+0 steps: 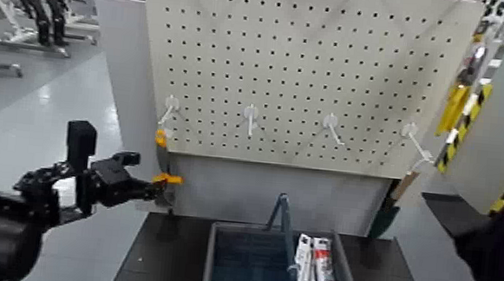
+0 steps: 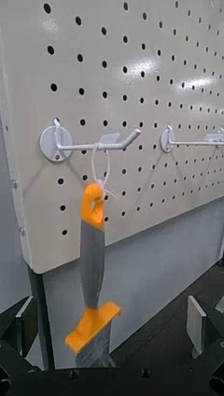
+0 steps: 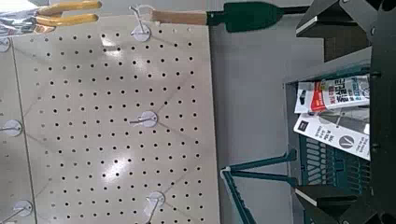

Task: Put the yellow paint brush into the crate.

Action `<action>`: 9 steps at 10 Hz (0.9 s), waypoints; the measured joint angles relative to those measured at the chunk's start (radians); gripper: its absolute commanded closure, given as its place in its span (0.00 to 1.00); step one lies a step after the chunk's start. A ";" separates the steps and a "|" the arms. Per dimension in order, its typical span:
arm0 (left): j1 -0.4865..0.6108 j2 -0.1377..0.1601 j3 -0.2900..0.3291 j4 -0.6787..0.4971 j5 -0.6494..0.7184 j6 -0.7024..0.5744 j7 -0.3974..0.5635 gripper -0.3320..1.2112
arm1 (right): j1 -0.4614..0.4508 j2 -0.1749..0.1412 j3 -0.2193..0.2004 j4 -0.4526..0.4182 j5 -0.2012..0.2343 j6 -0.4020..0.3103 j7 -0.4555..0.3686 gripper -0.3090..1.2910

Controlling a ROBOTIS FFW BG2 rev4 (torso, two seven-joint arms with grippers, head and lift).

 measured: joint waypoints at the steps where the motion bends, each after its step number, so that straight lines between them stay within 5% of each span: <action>1: -0.027 0.007 -0.022 0.027 0.013 -0.007 -0.008 0.28 | -0.001 0.000 0.001 0.001 0.000 0.000 0.000 0.27; 7: -0.218 0.022 -0.201 0.199 0.045 -0.045 -0.071 0.30 | -0.005 0.000 0.007 0.004 0.000 -0.001 0.000 0.27; 8: -0.231 0.018 -0.212 0.217 0.048 -0.048 -0.075 0.35 | -0.007 0.000 0.008 0.005 0.000 -0.002 0.000 0.27; 9: -0.237 0.015 -0.218 0.227 0.050 -0.049 -0.078 0.54 | -0.007 0.000 0.010 0.006 0.000 -0.002 0.000 0.27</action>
